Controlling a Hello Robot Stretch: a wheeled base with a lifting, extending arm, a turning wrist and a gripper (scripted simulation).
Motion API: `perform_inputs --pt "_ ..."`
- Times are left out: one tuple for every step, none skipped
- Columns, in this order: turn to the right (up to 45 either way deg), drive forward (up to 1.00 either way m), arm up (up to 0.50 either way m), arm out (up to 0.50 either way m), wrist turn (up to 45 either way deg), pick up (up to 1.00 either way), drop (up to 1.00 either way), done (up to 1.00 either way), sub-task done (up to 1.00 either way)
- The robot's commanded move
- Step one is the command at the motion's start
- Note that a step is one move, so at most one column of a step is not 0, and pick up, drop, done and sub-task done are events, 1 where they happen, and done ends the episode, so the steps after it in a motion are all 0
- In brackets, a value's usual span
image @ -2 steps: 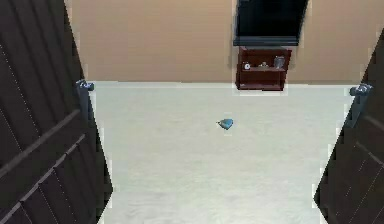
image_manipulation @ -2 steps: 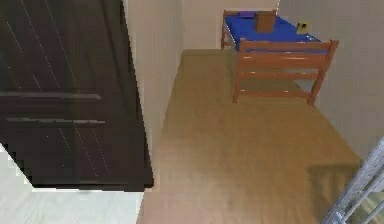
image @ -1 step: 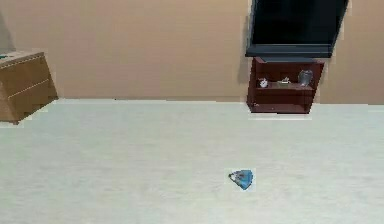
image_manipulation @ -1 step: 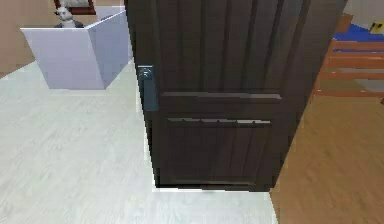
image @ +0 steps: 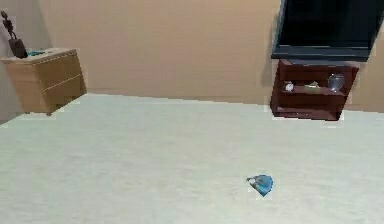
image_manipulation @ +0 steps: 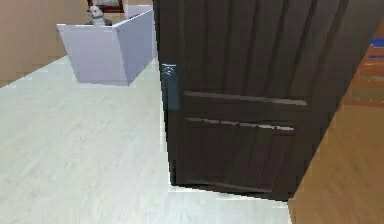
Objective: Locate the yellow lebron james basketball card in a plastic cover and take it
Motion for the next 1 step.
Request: perform_inputs --pt "0.0 0.55 0.00 0.00 0.0 0.00 0.00 0.00 0.00"
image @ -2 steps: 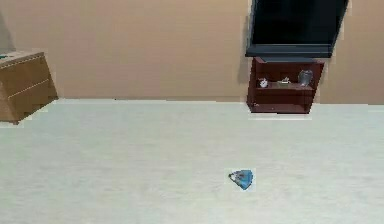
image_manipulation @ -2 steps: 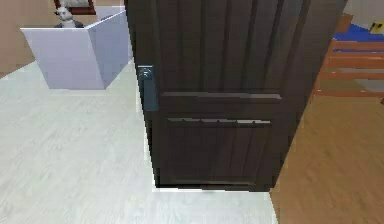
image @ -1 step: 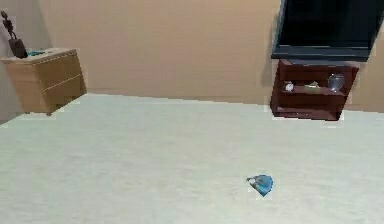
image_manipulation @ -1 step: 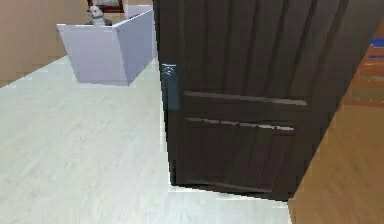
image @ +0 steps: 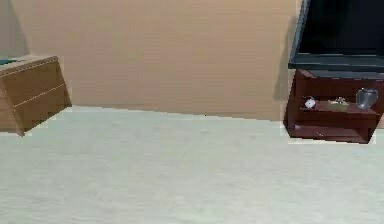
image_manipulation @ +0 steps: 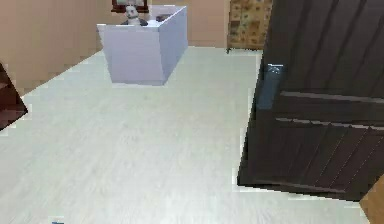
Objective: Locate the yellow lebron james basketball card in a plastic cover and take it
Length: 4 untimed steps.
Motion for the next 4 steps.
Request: perform_inputs --pt "-33.0 0.00 0.00 0.00 0.0 0.00 0.00 0.00 0.00" --pt "0.0 0.50 0.00 0.00 0.0 0.00 0.00 0.00 0.00" --pt "-3.0 0.00 0.00 0.00 0.0 0.00 0.00 0.00 0.00" --pt "0.0 1.00 0.00 0.00 0.0 0.00 0.00 0.00 0.00"
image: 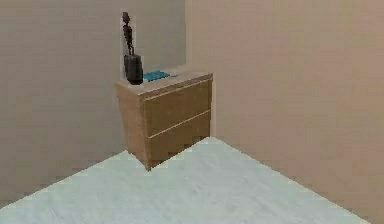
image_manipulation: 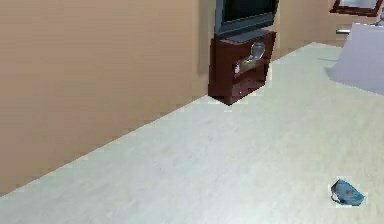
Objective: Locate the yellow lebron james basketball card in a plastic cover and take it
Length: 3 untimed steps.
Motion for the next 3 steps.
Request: perform_inputs --pt "0.0 1.00 0.00 0.00 0.0 0.00 0.00 0.00 0.00" --pt "-45.0 0.00 0.00 0.00 0.0 0.00 0.00 0.00 0.00" --pt "-45.0 0.00 0.00 0.00 0.0 0.00 0.00 0.00 0.00"
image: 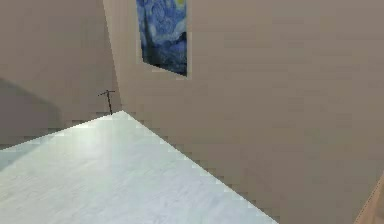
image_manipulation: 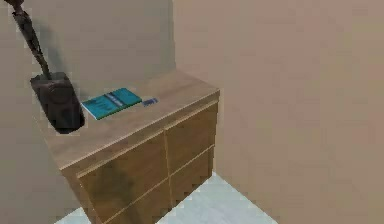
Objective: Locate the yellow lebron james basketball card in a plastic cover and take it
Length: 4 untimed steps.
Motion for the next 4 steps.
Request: perform_inputs --pt "-12.0 0.00 0.00 0.00 0.0 0.00 0.00 0.00 0.00" --pt "45.0 0.00 0.00 0.00 0.0 0.00 0.00 0.00 0.00" --pt "45.0 0.00 0.00 0.00 0.0 0.00 0.00 0.00 0.00" --pt "9.0 0.00 0.00 0.00 0.0 0.00 0.00 0.00 0.00"
